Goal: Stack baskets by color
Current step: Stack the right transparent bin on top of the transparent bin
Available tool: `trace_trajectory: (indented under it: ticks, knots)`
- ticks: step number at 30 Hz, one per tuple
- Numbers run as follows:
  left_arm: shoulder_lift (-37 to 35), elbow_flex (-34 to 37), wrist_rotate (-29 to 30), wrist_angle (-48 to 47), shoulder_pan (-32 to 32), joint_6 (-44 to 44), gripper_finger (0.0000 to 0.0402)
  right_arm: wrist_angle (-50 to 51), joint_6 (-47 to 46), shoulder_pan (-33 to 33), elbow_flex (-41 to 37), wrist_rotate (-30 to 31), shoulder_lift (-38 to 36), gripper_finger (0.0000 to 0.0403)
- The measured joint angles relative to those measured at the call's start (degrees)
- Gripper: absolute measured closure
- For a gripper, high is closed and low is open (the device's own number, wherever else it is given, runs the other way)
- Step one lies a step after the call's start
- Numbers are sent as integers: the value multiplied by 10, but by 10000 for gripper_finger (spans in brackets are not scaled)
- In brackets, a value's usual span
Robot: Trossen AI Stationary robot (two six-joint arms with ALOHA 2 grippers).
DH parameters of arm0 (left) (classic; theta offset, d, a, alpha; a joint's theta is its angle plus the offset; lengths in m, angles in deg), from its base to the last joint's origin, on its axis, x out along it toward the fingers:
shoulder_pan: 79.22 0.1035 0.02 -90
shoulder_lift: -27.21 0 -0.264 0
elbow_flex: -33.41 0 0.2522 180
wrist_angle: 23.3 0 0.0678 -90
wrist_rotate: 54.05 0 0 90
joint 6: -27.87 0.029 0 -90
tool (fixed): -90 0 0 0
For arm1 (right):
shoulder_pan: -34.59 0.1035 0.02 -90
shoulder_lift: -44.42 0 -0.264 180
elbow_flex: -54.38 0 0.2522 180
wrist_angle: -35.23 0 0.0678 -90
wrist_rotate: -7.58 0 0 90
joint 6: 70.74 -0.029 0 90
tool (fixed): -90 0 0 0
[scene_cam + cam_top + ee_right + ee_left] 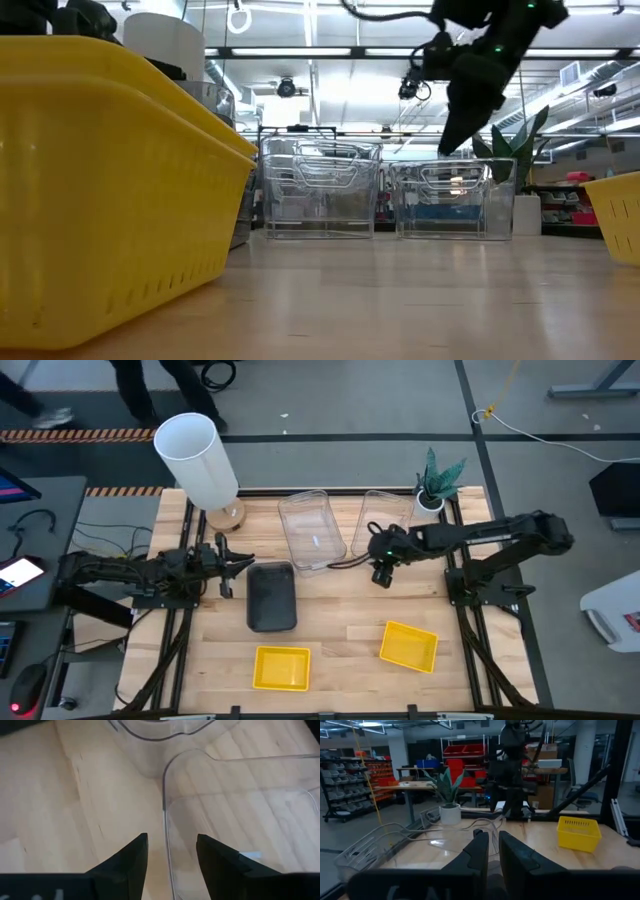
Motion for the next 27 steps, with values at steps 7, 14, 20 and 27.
trace_trajectory:
  ticks: [7,14,20,27]
  knots:
    - [-34,0,12,-42,0,-2,352,80,7,-7,82,-25,80,229]
    - [-74,0,23,-82,-1,-3,352,186,7,-23,165,-45,158,230]
    - [-102,1,23,-115,-1,-3,352,239,21,-41,214,-75,213,230]
    - [-142,-1,23,-173,-1,-8,352,272,29,-59,241,-115,256,231]
